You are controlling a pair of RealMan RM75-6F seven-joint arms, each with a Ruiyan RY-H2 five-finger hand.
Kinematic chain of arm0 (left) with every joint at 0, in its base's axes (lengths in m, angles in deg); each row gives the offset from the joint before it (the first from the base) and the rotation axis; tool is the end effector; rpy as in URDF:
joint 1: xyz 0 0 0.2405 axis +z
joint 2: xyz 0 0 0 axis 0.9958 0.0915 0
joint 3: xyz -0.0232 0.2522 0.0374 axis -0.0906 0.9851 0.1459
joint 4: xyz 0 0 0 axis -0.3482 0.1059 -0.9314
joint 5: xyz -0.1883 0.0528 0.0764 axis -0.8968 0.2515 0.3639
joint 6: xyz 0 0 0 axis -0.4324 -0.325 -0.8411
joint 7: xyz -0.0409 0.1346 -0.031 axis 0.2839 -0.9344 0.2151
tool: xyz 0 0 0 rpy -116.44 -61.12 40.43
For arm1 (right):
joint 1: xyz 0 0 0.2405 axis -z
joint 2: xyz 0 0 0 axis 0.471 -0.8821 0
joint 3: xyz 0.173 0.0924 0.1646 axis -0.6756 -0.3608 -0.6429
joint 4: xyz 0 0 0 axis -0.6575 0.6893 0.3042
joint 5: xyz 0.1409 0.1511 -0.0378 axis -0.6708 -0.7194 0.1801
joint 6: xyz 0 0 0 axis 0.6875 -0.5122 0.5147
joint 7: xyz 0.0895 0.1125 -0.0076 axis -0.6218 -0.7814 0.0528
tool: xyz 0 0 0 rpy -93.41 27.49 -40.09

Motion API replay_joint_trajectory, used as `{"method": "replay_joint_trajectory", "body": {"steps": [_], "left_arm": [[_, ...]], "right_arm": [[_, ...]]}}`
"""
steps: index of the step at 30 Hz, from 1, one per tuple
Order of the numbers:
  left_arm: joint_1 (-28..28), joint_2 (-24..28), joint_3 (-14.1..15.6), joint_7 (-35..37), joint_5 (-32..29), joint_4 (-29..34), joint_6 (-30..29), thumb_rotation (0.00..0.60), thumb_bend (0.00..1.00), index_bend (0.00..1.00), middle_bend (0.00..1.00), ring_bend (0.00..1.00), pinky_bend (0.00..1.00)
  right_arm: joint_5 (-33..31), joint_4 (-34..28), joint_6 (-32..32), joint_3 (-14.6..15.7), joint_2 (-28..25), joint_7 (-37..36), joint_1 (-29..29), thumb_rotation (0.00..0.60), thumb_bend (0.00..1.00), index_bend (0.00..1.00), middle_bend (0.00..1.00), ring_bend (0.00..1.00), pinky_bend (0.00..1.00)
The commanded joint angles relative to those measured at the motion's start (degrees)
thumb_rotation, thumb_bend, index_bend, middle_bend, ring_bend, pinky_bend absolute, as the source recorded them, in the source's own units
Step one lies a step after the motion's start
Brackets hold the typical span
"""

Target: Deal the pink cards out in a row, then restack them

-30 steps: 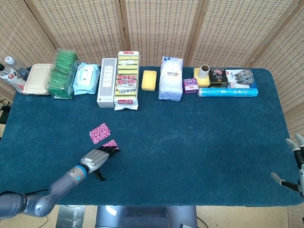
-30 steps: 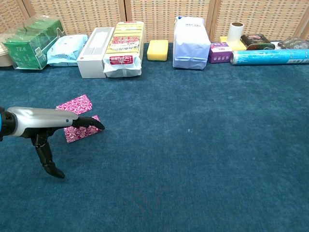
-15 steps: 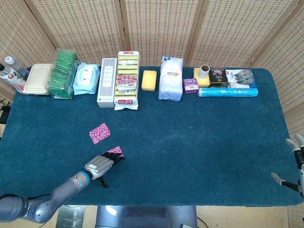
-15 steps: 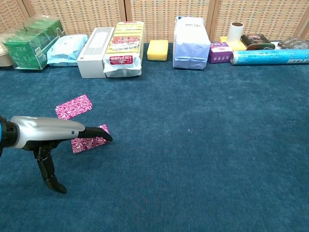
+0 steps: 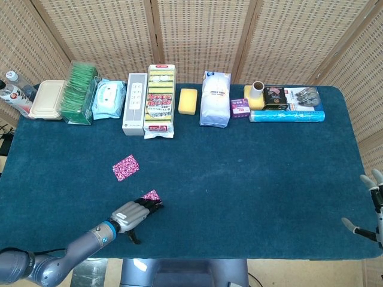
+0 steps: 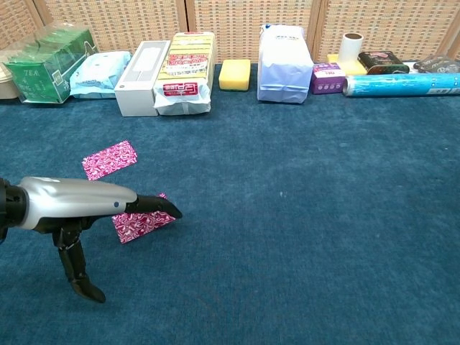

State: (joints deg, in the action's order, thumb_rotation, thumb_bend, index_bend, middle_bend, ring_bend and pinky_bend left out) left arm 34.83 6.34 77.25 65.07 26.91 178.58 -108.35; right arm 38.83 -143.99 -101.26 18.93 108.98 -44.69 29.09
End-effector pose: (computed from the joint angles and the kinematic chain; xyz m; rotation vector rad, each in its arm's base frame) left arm -0.1462 0.2342 -0.0217 -2.3079 -1.3076 -0.5282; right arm -0.3223 -0.1536 0.2091 1.2488 -0.8987 1.0462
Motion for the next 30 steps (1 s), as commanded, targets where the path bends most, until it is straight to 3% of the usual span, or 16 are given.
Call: {"method": "replay_joint_trajectory", "body": {"steps": [1, 8, 12, 20, 30], "left_arm": [[1.4, 2.0, -0.9, 2.5, 3.2, 0.6, -1.3, 0.600, 0.00, 0.00, 0.00, 0.00, 0.06], [3.3, 5.8, -2.1, 5.0, 4.9, 0.1, -4.6, 0.600, 0.00, 0.00, 0.00, 0.00, 0.06], [4.7, 7.2, -3.4, 8.9, 3.3, -4.3, -5.0, 0.600, 0.00, 0.00, 0.00, 0.00, 0.06], [5.9, 6.0, -5.5, 17.4, 4.3, -13.2, -0.2, 0.600, 0.00, 0.00, 0.00, 0.00, 0.06], [6.4, 3.3, -6.4, 19.9, 5.6, -17.9, 3.0, 0.600, 0.00, 0.00, 0.00, 0.00, 0.06]], "right_arm": [[0.0, 0.0, 0.1, 0.0, 0.0, 0.0, 0.0, 0.600, 0.00, 0.09, 0.00, 0.00, 0.00], [0.1, -0.1, 0.3, 0.1, 0.0, 0.2, -0.1, 0.600, 0.00, 0.09, 0.00, 0.00, 0.00], [0.1, -0.2, 0.3, 0.1, -0.1, 0.4, 0.0, 0.600, 0.00, 0.09, 0.00, 0.00, 0.00], [0.0, -0.4, 0.6, 0.2, 0.1, 0.9, -0.2, 0.600, 0.00, 0.09, 0.00, 0.00, 0.00], [0.0, -0.5, 0.8, 0.3, 0.1, 1.2, -0.3, 0.600, 0.00, 0.09, 0.00, 0.00, 0.00]]}}
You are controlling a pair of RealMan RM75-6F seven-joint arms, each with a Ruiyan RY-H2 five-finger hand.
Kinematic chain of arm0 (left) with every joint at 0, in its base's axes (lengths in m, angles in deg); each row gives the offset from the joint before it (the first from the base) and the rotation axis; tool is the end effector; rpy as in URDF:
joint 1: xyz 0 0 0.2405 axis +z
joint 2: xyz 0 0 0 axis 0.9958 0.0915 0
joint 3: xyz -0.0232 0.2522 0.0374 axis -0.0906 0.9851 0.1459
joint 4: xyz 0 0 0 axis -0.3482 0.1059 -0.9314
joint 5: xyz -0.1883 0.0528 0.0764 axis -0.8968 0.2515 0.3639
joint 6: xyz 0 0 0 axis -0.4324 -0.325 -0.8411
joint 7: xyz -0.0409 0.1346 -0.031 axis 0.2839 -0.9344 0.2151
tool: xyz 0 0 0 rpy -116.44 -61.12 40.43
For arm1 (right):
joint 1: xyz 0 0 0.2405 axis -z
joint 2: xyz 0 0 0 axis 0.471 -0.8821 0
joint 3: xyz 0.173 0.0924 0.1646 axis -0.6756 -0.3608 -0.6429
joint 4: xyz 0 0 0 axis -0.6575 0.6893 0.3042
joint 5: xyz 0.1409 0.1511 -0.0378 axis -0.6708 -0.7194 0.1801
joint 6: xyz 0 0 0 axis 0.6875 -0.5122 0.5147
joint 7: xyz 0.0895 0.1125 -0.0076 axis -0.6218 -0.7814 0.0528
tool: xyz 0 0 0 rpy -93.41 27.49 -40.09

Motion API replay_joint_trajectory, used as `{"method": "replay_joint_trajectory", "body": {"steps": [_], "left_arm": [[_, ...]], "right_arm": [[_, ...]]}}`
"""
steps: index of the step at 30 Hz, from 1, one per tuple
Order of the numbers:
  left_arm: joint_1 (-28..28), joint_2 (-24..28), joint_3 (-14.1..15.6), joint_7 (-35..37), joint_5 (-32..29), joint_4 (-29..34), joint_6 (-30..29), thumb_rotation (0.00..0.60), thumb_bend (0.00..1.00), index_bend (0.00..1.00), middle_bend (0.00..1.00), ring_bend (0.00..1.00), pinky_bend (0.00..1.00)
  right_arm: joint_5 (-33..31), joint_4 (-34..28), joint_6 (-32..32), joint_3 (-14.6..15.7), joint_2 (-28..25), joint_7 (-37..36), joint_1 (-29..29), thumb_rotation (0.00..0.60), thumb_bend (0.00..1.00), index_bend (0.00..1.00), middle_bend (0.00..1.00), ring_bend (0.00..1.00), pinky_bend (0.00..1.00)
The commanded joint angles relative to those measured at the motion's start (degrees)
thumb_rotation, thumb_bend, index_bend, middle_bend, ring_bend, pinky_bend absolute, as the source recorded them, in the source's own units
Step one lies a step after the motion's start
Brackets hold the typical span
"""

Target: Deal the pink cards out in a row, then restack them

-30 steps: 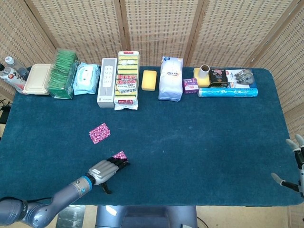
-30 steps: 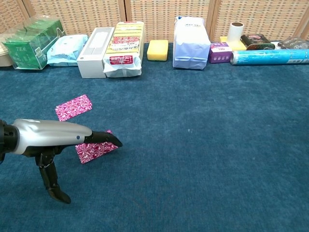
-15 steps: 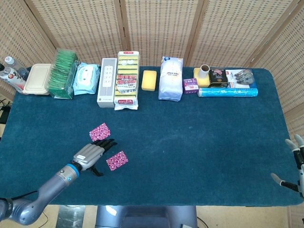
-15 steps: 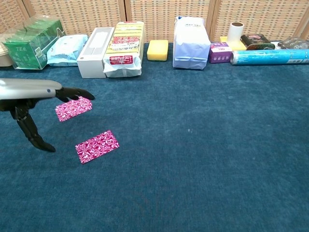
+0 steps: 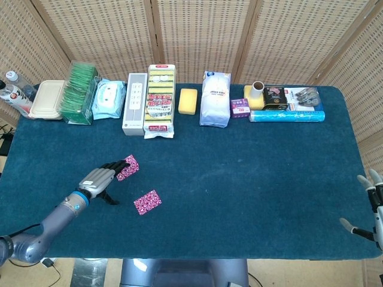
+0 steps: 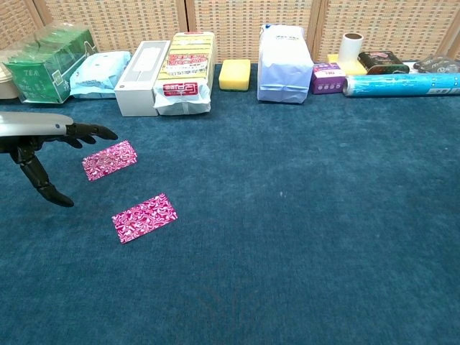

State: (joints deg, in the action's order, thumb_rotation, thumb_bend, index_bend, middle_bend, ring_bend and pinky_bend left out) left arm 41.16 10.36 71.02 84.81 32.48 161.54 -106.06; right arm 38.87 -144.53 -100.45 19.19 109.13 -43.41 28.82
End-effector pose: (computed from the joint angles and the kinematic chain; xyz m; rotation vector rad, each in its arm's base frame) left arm -0.2171 0.3107 0.0252 -1.9156 -1.4011 -0.6299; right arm -0.3211 -0.1545 0.2049 1.2630 -0.9046 1.0293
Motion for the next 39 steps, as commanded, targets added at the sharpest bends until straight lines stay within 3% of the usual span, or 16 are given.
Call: {"method": "replay_joint_trajectory", "body": {"steps": [1, 20, 39], "left_arm": [[0.0, -1.1, -0.1, 0.2, -0.1, -1.3, 0.9, 0.600, 0.00, 0.00, 0.00, 0.00, 0.06], [-0.7, -3.3, 0.2, -2.5, -3.5, -3.3, 3.6, 0.600, 0.00, 0.00, 0.00, 0.00, 0.06], [-3.2, -2.7, 2.4, -9.1, -6.7, 3.4, 3.7, 0.600, 0.00, 0.00, 0.00, 0.00, 0.06]], "right_arm": [[0.0, 0.0, -0.1, 0.0, -0.1, -0.2, 0.0, 0.600, 0.00, 0.09, 0.00, 0.00, 0.00], [0.1, 0.2, -0.1, 0.1, -0.3, -0.8, 0.1, 0.600, 0.00, 0.09, 0.00, 0.00, 0.00], [0.1, 0.1, -0.3, 0.1, -0.6, -1.6, 0.3, 0.600, 0.00, 0.09, 0.00, 0.00, 0.00]]}}
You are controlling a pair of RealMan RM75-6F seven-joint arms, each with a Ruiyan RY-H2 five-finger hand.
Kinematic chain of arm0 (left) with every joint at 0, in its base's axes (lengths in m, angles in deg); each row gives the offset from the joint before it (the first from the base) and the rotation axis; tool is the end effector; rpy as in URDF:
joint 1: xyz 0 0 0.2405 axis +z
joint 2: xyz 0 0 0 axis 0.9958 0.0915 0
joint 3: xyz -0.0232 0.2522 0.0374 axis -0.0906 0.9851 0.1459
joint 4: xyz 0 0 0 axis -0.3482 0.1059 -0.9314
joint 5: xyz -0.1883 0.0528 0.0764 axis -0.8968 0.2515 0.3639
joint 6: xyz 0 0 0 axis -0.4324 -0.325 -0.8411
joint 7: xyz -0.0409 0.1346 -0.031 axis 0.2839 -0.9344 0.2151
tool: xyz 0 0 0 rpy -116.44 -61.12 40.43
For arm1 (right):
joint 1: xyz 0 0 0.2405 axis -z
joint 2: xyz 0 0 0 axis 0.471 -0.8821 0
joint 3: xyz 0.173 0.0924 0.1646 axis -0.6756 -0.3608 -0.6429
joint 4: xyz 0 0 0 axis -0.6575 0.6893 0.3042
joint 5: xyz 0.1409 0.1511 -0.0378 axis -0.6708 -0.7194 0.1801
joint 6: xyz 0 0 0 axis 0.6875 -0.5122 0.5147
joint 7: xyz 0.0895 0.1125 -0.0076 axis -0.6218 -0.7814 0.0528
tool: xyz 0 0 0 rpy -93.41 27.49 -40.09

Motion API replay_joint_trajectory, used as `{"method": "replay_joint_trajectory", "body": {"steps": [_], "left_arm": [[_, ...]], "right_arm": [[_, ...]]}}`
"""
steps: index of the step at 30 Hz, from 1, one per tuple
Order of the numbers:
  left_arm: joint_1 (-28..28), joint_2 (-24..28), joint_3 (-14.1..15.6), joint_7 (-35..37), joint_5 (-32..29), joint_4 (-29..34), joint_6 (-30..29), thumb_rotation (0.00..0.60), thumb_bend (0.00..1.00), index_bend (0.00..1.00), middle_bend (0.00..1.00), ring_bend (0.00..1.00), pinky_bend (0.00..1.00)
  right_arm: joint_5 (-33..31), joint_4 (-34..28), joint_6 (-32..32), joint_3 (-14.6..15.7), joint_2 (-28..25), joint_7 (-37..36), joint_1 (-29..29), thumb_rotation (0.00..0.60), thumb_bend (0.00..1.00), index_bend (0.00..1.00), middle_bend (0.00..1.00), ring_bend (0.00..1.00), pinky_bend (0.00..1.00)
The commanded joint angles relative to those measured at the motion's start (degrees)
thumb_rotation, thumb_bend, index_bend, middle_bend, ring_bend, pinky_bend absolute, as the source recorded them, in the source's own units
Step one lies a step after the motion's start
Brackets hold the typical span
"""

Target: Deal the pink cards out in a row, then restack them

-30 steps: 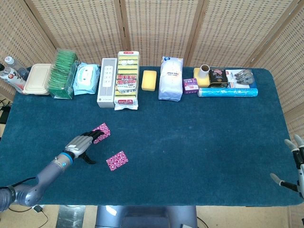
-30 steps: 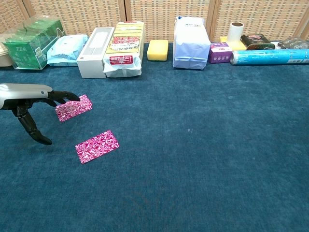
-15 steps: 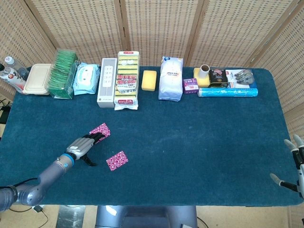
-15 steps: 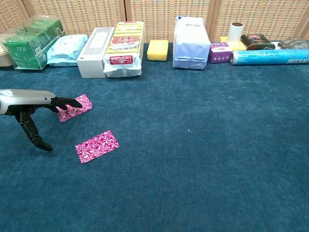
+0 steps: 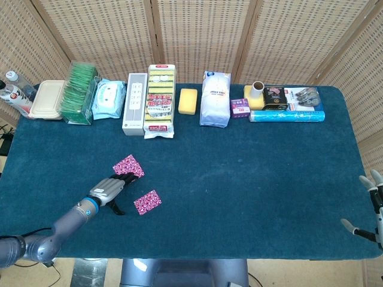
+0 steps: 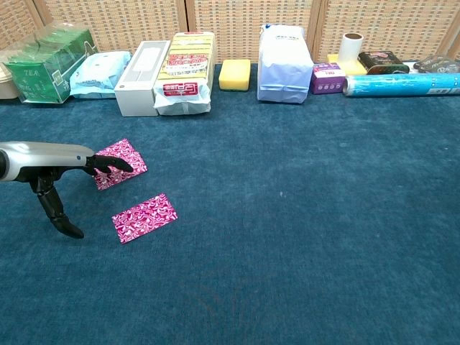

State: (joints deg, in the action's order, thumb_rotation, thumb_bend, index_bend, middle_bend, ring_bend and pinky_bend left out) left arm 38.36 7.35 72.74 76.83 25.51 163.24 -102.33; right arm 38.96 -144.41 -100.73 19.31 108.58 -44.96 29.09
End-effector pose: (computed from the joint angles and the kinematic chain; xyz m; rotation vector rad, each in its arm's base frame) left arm -0.2076 0.2948 -0.0037 -2.0184 -1.4295 -0.4992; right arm -0.3221 -0.1525 0.2084 1.2563 -0.9150 1.0409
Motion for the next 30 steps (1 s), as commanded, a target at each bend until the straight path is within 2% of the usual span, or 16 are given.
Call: {"method": "replay_joint_trajectory", "body": {"steps": [1, 12, 20, 23, 26, 28, 30], "left_arm": [[-0.5, 0.4, 0.9, -1.5, 0.3, 2.1, -0.2, 0.600, 0.00, 0.00, 0.00, 0.00, 0.06], [-1.1, 0.3, 2.5, -6.5, 0.7, 7.1, -3.7, 0.600, 0.00, 0.00, 0.00, 0.00, 0.06], [-0.4, 2.2, 2.2, -7.7, 1.8, 10.7, -7.4, 0.600, 0.01, 0.00, 0.00, 0.00, 0.06], [1.0, 3.2, 1.1, -6.4, 2.7, 11.6, -10.5, 0.600, 0.04, 0.00, 0.00, 0.00, 0.08], [3.6, 2.6, -1.0, -4.8, 2.8, 10.7, -16.6, 0.600, 0.07, 0.00, 0.00, 0.00, 0.11], [5.0, 1.3, -2.9, -4.1, 0.9, 9.3, -20.5, 0.600, 0.09, 0.00, 0.00, 0.00, 0.12], [6.3, -1.2, -6.0, -5.1, -4.7, 5.6, -26.2, 0.600, 0.10, 0.03, 0.00, 0.00, 0.12]], "right_arm": [[0.0, -0.1, 0.0, 0.0, 0.0, 0.0, 0.0, 0.600, 0.00, 0.09, 0.00, 0.00, 0.00], [-0.1, 0.0, -0.2, -0.1, -0.1, -0.3, 0.1, 0.600, 0.00, 0.09, 0.00, 0.00, 0.00], [0.0, 0.2, -0.2, 0.0, -0.2, -0.7, 0.2, 0.600, 0.00, 0.09, 0.00, 0.00, 0.00], [0.0, 0.2, -0.2, 0.0, -0.2, -0.8, 0.1, 0.600, 0.00, 0.09, 0.00, 0.00, 0.00], [0.2, 0.1, -0.1, 0.0, -0.2, -0.7, 0.1, 0.600, 0.00, 0.09, 0.00, 0.00, 0.00], [0.3, 0.0, -0.1, 0.1, -0.2, -0.7, 0.1, 0.600, 0.00, 0.09, 0.00, 0.00, 0.00], [0.4, 0.0, -0.2, 0.2, -0.3, -0.9, 0.1, 0.600, 0.00, 0.09, 0.00, 0.00, 0.00]]}}
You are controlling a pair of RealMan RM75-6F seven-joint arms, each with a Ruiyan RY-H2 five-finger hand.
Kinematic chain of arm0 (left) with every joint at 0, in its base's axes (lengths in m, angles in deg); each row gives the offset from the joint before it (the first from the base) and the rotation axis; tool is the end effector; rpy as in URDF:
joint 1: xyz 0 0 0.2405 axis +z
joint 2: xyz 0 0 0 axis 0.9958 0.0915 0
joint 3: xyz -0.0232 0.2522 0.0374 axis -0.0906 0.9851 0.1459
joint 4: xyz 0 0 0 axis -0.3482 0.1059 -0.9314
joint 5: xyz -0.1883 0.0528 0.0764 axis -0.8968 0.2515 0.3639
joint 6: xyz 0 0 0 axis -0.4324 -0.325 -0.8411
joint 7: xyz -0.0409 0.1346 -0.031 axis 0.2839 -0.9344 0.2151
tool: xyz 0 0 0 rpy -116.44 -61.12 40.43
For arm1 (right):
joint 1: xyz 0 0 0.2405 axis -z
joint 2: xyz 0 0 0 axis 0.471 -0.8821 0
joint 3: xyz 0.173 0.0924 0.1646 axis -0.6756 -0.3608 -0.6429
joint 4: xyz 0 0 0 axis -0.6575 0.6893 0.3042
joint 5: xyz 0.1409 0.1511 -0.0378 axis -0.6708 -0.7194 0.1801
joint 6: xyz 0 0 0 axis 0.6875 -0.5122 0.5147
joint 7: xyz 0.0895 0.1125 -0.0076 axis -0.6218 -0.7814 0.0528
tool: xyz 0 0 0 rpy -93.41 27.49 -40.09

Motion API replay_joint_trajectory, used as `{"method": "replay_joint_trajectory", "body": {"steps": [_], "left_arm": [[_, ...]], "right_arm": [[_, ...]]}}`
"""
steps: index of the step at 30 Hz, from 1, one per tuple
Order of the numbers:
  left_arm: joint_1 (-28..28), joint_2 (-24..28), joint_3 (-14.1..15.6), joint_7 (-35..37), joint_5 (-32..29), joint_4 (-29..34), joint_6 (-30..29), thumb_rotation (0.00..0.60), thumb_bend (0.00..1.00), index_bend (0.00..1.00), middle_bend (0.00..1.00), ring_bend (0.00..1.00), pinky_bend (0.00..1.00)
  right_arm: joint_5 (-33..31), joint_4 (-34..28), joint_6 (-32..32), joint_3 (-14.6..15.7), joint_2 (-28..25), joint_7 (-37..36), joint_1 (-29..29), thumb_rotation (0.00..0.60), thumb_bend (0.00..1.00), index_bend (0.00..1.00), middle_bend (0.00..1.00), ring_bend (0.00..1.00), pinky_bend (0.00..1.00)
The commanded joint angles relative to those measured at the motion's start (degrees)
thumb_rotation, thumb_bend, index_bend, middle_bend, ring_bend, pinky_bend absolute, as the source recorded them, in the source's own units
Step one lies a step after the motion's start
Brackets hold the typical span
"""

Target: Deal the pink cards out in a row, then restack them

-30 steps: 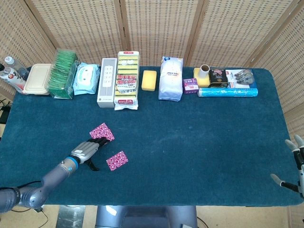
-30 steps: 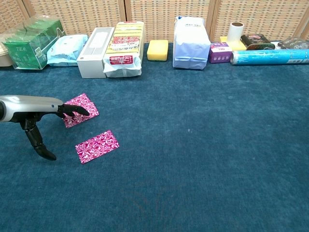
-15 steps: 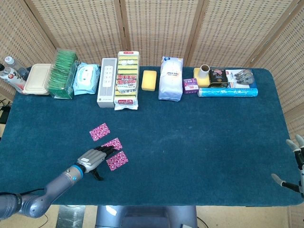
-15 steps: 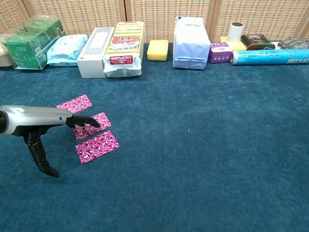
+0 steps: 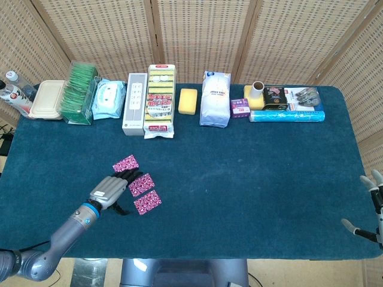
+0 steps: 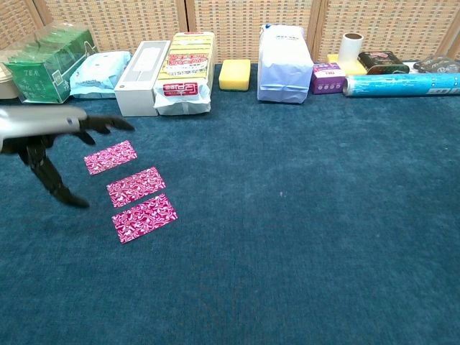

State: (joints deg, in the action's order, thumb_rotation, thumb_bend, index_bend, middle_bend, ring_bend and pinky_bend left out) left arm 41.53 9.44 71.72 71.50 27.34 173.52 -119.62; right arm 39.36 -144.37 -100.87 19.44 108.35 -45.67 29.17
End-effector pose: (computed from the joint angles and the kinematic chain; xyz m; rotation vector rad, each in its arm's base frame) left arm -0.1771 0.2840 0.0244 -1.9034 -1.2972 -0.7326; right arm -0.3217 -0.1516 0.2092 1.2597 -0.9195 1.0493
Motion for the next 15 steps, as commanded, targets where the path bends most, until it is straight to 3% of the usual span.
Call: {"method": "replay_joint_trajectory", "body": {"steps": [1, 4, 11, 15], "left_arm": [[3.2, -4.9, -6.1, -1.0, -9.0, -5.9, -10.7, 0.600, 0.11, 0.06, 0.00, 0.00, 0.12], [2.9, -8.2, -8.6, -4.2, -14.8, -8.2, -13.7, 0.600, 0.12, 0.11, 0.00, 0.00, 0.12], [0.3, -12.3, -13.8, -11.5, -29.0, -10.8, -14.1, 0.600, 0.12, 0.11, 0.00, 0.00, 0.12], [-1.0, -13.8, -14.9, -14.9, -32.9, -11.9, -14.6, 0.600, 0.13, 0.12, 0.00, 0.00, 0.12]], "right_arm": [[0.1, 0.0, -0.1, 0.0, -0.1, -0.4, 0.1, 0.600, 0.00, 0.09, 0.00, 0.00, 0.00], [0.2, 0.0, -0.2, 0.1, -0.2, -0.6, 0.1, 0.600, 0.00, 0.09, 0.00, 0.00, 0.00], [0.2, 0.2, -0.3, 0.1, -0.3, -1.2, 0.1, 0.600, 0.00, 0.09, 0.00, 0.00, 0.00], [0.2, 0.2, -0.3, 0.1, -0.3, -1.4, 0.2, 0.600, 0.00, 0.09, 0.00, 0.00, 0.00]]}}
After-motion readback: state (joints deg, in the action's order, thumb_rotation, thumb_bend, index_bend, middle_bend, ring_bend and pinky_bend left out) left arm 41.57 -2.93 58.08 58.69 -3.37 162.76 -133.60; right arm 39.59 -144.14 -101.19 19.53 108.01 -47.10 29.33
